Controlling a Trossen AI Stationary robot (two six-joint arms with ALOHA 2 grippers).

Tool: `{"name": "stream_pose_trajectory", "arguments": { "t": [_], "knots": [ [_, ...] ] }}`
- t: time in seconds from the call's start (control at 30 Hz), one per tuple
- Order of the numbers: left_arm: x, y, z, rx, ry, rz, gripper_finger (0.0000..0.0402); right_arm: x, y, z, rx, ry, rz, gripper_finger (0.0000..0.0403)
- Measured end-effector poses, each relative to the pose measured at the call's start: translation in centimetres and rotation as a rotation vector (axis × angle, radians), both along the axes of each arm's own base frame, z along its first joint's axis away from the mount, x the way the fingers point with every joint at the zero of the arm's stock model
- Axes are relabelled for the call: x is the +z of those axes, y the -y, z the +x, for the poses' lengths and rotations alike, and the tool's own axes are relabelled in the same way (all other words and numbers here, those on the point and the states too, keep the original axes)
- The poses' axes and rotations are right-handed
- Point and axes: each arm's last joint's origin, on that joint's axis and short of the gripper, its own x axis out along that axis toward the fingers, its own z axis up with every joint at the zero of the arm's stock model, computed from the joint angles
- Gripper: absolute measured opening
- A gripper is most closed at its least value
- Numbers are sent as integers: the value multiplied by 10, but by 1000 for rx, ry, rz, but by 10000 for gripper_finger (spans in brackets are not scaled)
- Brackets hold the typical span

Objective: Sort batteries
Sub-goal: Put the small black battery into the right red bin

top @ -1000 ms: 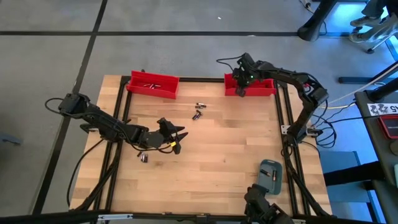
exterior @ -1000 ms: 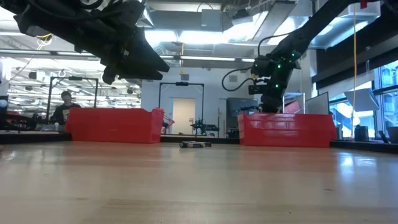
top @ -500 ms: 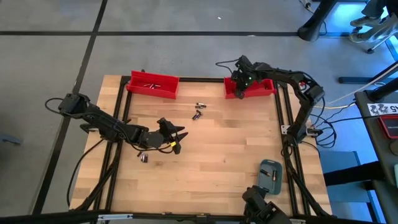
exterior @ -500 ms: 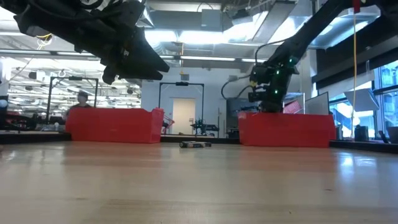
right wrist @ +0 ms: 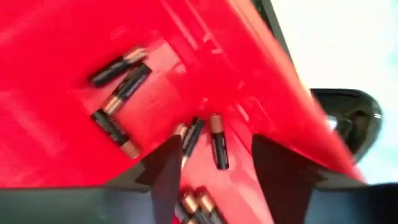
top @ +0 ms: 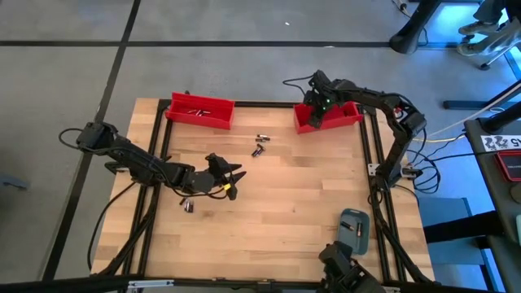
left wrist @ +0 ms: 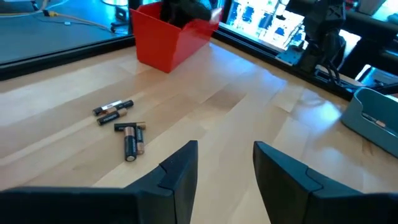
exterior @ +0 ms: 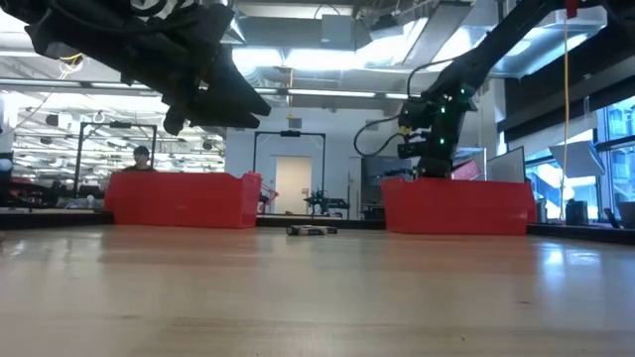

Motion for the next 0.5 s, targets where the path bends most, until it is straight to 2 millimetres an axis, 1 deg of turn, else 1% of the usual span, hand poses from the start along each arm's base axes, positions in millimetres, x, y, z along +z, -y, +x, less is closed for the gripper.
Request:
{"name": "stream_pose_trajectory", "arguments": {
  "t": [0.07,0.13,0.3,0.4,0.5],
  "knots": [
    [2,0,-1,12,10,1,143,12,1,0,-7,-11,-7,212],
    [5,-1,-2,23,23,2,143,23,2,1,-25,-29,-11,222],
    [14,-2,-5,22,53,5,143,47,4,2,-46,-47,-7,227],
    [18,-2,-7,20,67,6,143,55,5,3,-46,-43,-11,227],
    [20,-3,-8,19,74,3,143,59,5,3,-45,-44,-7,227]
  ]
}}
